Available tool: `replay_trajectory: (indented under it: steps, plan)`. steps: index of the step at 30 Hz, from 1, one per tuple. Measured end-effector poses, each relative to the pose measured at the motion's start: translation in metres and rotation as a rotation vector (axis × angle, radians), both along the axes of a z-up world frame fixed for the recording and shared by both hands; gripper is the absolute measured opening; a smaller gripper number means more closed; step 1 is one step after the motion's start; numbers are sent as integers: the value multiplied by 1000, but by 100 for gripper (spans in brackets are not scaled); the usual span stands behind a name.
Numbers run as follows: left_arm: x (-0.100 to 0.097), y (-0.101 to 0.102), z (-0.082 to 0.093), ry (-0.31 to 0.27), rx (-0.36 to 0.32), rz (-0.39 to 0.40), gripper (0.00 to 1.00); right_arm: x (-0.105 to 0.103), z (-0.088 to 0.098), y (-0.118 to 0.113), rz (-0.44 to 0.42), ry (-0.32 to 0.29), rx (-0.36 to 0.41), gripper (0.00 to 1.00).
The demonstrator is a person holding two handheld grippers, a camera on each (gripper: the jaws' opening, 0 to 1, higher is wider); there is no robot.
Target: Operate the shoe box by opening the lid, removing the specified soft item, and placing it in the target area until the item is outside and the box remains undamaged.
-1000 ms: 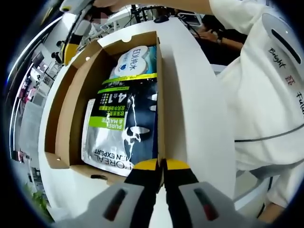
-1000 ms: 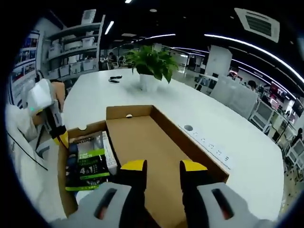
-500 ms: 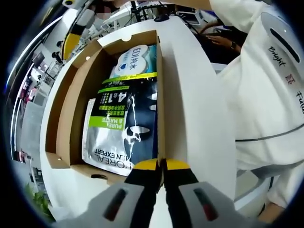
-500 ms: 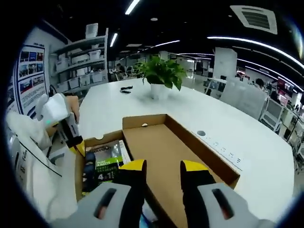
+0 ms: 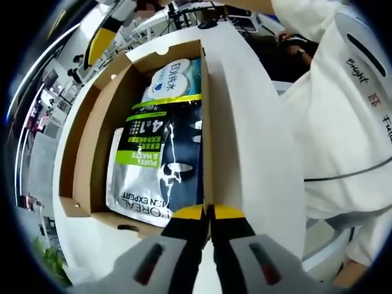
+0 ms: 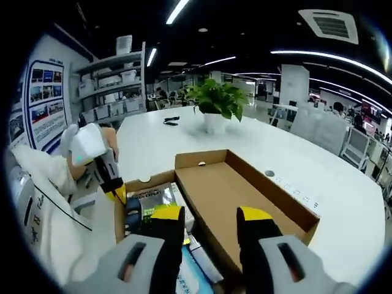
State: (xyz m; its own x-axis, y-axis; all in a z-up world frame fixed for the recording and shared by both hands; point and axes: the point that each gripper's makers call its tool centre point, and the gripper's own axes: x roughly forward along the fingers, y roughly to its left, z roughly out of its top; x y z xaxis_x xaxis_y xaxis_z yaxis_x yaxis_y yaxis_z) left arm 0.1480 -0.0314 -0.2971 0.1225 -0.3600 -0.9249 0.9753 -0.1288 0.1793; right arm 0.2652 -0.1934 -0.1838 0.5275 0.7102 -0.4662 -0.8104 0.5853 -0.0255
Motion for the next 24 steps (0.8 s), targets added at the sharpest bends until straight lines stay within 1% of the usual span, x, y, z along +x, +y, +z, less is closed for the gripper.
replay_trajectory:
  steps: [3,4,5,6,7,8,10,11,12,14,16,17,21,24]
  plan:
    - [0,0,0,5,2,1,3,-3,-2,0,4,-9,-8,34]
    - [0,0,0,7,1,2,3,-2,-5,-2,8,-23,-39,34]
    - [0,0,0,10,0,0,3,-2,-10,-6,13,-28,-87,34]
    - [0,0,0,10,-1,-1,3,-6,-17,-7,26,-11,-121,34]
    - [0,0,0,10,-2,-1,3,-7,-19,-8,36,-9,-136,34]
    - [0,0,0,10,-3,-2,3,-10,-22,-9,68,-26,-168,34]
    - [0,0,0,11,-4,-3,3,-6,-14,-10,40,-33,-113,35]
    - [0,0,0,13,-4,-3,3,-9,-8,-7,38,-10,-56,35]
    - [0,0,0,15,-2,-3,3,-12,-7,-6,41,8,-37,35]
    - [0,0,0,17,2,0,3,-14,-4,-6,43,12,-14,35]
    - [0,0,0,11,4,-1,3,-19,-5,-4,55,40,11,34]
    - [0,0,0,9,3,-1,3,-20,-7,-4,58,51,9,34]
    - [1,0,0,13,-2,-2,3,-19,-11,-4,56,39,-24,34]
    - [1,0,0,10,3,-7,3,-20,-12,-2,60,51,-19,34]
